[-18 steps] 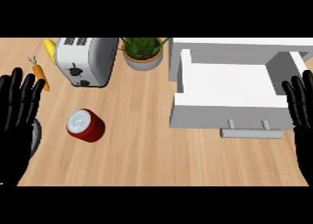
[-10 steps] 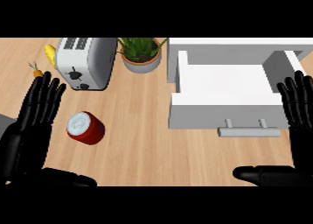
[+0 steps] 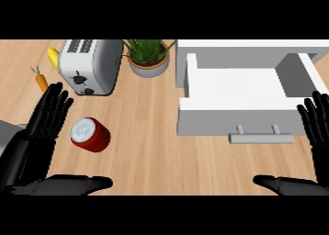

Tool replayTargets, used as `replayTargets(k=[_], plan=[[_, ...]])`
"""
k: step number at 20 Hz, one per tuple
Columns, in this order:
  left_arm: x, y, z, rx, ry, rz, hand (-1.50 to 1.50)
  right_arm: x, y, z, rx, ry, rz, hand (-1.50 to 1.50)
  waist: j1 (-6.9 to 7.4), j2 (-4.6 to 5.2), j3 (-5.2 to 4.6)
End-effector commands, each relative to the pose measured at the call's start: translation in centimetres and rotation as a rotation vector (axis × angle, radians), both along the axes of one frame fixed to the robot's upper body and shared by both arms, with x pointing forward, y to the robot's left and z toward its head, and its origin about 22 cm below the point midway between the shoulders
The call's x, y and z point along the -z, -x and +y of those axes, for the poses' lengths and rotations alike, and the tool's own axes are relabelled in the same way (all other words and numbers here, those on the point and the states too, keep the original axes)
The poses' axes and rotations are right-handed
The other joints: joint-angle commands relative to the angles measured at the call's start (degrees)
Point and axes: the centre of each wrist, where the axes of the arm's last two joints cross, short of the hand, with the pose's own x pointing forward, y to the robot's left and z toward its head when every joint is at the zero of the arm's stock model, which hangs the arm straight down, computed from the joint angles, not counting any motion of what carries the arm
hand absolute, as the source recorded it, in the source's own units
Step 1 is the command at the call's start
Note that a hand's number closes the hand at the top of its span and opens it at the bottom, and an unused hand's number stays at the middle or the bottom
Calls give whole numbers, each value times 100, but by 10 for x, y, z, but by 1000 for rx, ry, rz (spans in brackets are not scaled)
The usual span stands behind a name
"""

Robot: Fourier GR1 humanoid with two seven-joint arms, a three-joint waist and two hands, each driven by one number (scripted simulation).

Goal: Pick up the can, place it into the drawer and close the drawer

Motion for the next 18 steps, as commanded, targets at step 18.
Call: replayTargets(k=[18], plan=[[18,2,33,-105,44,69,-150,25,37,-32,21,-1,6,-150,-1,-4,-1]])
